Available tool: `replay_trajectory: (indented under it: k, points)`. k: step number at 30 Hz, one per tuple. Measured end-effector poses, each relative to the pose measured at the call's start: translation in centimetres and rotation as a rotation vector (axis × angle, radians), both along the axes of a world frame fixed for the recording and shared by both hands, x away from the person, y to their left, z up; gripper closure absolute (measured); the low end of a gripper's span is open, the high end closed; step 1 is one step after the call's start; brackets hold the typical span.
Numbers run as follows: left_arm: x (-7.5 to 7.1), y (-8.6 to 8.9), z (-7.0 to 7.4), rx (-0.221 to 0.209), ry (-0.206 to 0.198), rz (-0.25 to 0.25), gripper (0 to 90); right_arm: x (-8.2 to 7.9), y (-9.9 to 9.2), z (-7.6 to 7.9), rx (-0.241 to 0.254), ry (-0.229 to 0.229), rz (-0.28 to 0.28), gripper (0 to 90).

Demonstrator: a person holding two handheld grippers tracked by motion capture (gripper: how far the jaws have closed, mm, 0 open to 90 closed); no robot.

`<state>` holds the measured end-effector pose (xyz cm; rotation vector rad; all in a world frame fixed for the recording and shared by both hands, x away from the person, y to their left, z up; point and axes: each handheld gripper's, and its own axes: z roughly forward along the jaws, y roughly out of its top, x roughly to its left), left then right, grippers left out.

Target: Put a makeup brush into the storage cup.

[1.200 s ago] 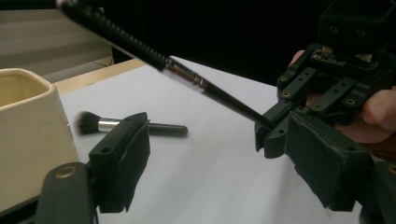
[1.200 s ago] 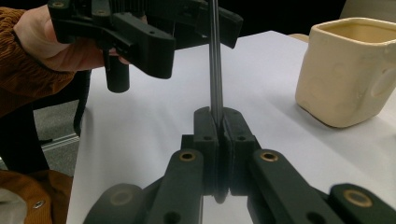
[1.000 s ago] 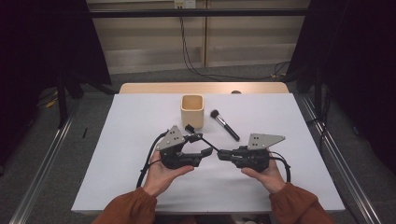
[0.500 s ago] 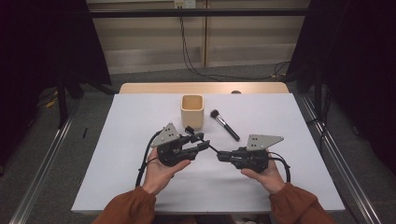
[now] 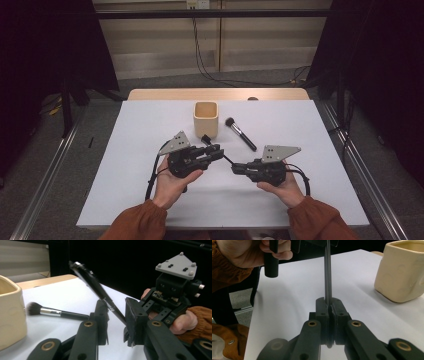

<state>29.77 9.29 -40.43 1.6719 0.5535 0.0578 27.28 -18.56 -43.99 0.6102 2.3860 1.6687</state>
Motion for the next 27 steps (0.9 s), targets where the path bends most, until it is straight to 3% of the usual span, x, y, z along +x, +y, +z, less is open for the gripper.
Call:
replay_trajectory:
  k: [3, 13, 27]
  points:
    - [0.1, 0.1, 0.0, -0.017, 0.035, -0.003, 75.1, 0.0, 0.1, -0.1, -0.012, 0.0, 0.003, 86.2]
    - [-0.4, -0.3, 0.4, 0.001, 0.012, 0.007, 78.4, -0.2, 0.7, -0.2, -0.036, 0.002, 0.005, 86.0]
    - [-1.2, -1.0, 1.2, -0.019, 0.0, -0.031, 85.6, 0.1, 0.8, -0.5, -0.009, 0.024, -0.005, 82.2]
